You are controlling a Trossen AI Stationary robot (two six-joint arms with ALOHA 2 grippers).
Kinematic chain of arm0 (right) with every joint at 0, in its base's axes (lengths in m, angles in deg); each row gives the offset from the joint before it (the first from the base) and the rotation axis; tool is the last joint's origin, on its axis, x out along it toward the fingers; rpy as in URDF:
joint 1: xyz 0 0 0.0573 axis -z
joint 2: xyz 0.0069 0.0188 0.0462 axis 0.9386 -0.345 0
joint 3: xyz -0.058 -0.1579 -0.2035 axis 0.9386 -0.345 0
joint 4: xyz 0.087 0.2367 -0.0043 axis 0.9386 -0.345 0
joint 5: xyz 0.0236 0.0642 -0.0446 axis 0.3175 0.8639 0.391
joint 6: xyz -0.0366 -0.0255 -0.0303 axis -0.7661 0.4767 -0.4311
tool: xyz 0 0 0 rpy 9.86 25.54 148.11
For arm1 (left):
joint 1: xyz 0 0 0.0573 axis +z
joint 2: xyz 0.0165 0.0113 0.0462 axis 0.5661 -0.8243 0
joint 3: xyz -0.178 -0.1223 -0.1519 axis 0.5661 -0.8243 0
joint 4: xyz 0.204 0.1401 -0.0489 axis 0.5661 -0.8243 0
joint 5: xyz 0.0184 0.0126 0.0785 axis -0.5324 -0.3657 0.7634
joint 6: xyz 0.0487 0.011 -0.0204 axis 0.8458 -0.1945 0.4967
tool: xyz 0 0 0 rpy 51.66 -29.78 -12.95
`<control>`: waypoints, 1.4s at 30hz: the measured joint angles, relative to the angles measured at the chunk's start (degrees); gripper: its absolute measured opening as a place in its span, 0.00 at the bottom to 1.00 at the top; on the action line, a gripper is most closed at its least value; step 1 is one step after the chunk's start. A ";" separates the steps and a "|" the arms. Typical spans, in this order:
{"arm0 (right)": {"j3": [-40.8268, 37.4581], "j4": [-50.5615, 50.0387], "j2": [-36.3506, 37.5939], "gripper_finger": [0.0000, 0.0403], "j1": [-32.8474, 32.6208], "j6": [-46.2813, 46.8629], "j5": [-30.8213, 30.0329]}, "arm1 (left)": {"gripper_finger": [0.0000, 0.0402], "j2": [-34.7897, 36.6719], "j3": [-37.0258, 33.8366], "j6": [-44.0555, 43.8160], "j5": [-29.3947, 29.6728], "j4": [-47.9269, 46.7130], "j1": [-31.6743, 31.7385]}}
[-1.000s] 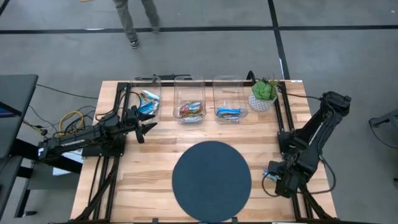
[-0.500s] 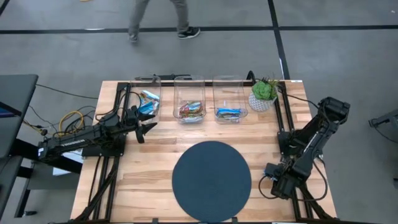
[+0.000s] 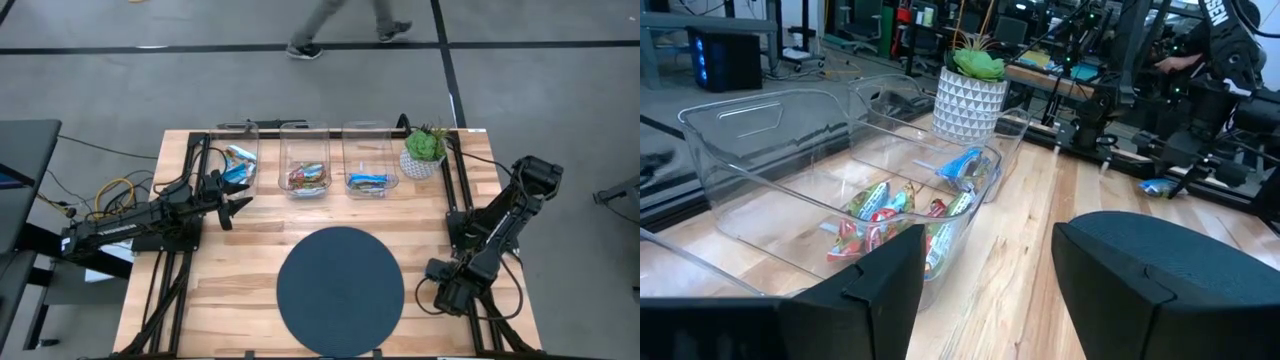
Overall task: Pick and place Granola Bars by type
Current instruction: Put the blue granola bar into the right transparent bin
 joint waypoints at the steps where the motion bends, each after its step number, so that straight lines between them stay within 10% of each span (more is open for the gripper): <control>1: 0.00 0.00 0.00 0.30 0.24 0.00 0.05 | 0.53 0.00 0.00 0.02 0.00 0.00 0.00; 12: 0.00 1.02 0.04 0.12 5.14 -3.03 -0.55 | 0.53 0.02 0.00 0.06 0.00 0.00 0.02; 42: -0.04 31.68 10.93 0.12 34.94 -42.38 -10.58 | 0.53 0.02 0.00 0.20 0.00 -0.01 0.01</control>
